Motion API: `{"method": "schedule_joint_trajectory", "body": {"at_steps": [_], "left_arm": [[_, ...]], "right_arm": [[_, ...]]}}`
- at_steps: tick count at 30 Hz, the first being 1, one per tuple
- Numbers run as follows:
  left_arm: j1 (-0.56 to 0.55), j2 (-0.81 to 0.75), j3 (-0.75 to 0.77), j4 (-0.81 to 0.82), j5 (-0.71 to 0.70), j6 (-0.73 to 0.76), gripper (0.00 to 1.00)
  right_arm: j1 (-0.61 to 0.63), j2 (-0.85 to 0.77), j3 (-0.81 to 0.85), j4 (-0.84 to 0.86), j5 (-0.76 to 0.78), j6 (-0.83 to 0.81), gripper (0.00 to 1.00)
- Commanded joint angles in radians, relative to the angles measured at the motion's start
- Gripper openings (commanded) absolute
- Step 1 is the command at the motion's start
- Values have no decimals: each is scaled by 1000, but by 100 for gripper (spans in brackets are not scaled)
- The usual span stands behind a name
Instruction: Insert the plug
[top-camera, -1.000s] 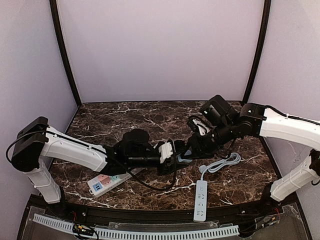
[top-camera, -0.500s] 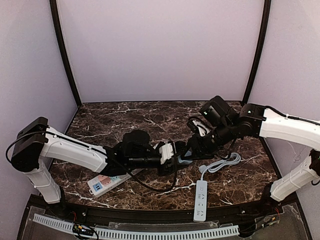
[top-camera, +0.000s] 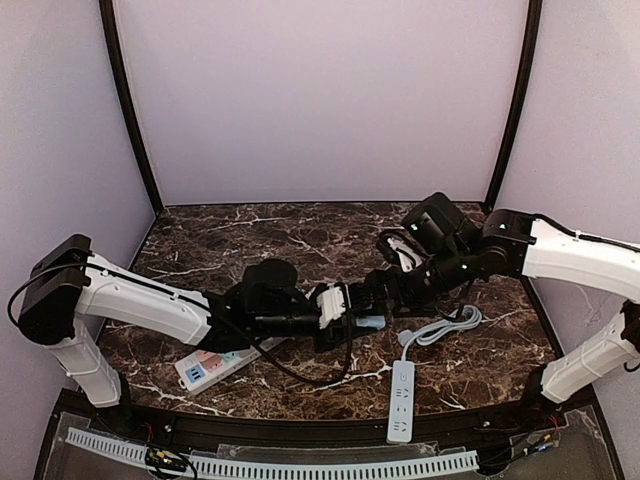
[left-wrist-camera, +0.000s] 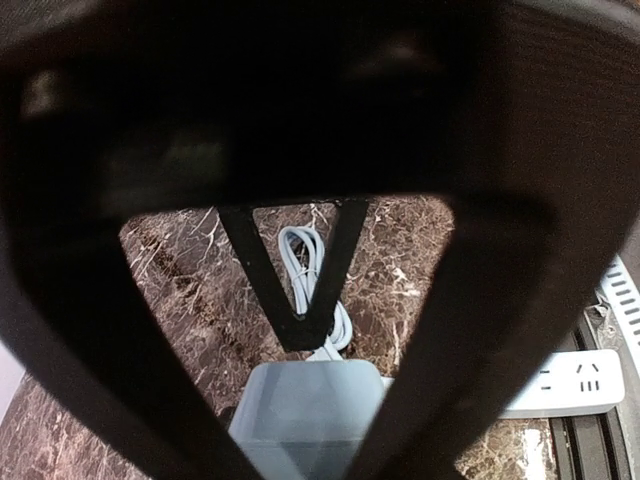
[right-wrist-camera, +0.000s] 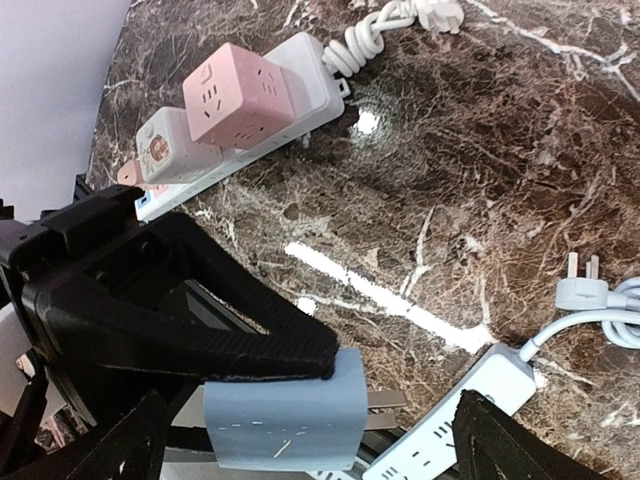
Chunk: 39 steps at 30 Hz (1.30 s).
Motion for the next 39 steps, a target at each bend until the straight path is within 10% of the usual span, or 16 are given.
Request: {"method": "schedule_joint_trajectory", "body": {"at_steps": [1,18,39], "left_arm": [[-9,-70,-12,-43,42,12,5],[-26,-114,22,-341,135,-8,2],[-167,138,354,-721,23,-18,1]], "right_arm": [[-4,-56,5,13,107,-50,99],[-68,-251,-195,119,662,-91,99],[-139,-321,-318,448,873,-161,99]]}}
